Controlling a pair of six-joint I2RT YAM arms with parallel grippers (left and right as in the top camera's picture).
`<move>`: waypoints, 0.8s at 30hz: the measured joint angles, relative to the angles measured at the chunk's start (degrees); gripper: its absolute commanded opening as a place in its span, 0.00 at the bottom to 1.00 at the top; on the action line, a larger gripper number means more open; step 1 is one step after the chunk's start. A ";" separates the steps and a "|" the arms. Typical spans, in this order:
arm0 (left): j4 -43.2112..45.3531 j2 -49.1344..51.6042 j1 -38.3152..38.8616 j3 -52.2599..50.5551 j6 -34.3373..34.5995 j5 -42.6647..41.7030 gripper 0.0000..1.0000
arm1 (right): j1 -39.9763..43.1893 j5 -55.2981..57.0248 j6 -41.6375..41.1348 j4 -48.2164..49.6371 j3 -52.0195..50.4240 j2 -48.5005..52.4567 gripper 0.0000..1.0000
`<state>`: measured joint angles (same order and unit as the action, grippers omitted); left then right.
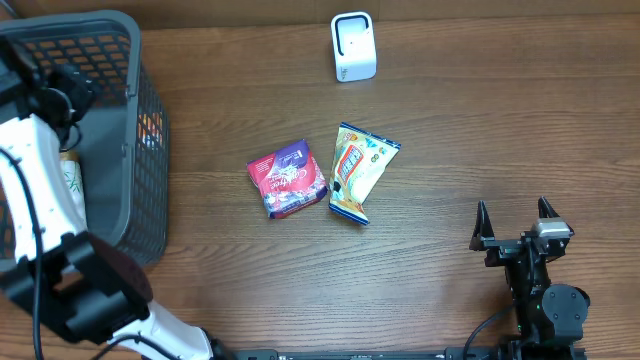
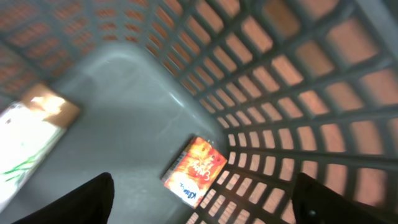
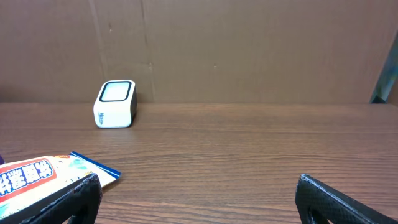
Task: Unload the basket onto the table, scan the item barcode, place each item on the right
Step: 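Grasp the orange box in the basket with the left gripper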
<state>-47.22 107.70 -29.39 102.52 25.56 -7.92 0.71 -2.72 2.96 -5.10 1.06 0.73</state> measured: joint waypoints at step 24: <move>-2.10 14.67 2.58 0.00 -13.66 -2.80 0.75 | 0.00 -0.02 0.02 -0.02 0.00 0.00 1.00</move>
<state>-49.32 122.37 -26.81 102.52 11.90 -10.72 0.71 -2.74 2.98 -5.13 1.06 0.73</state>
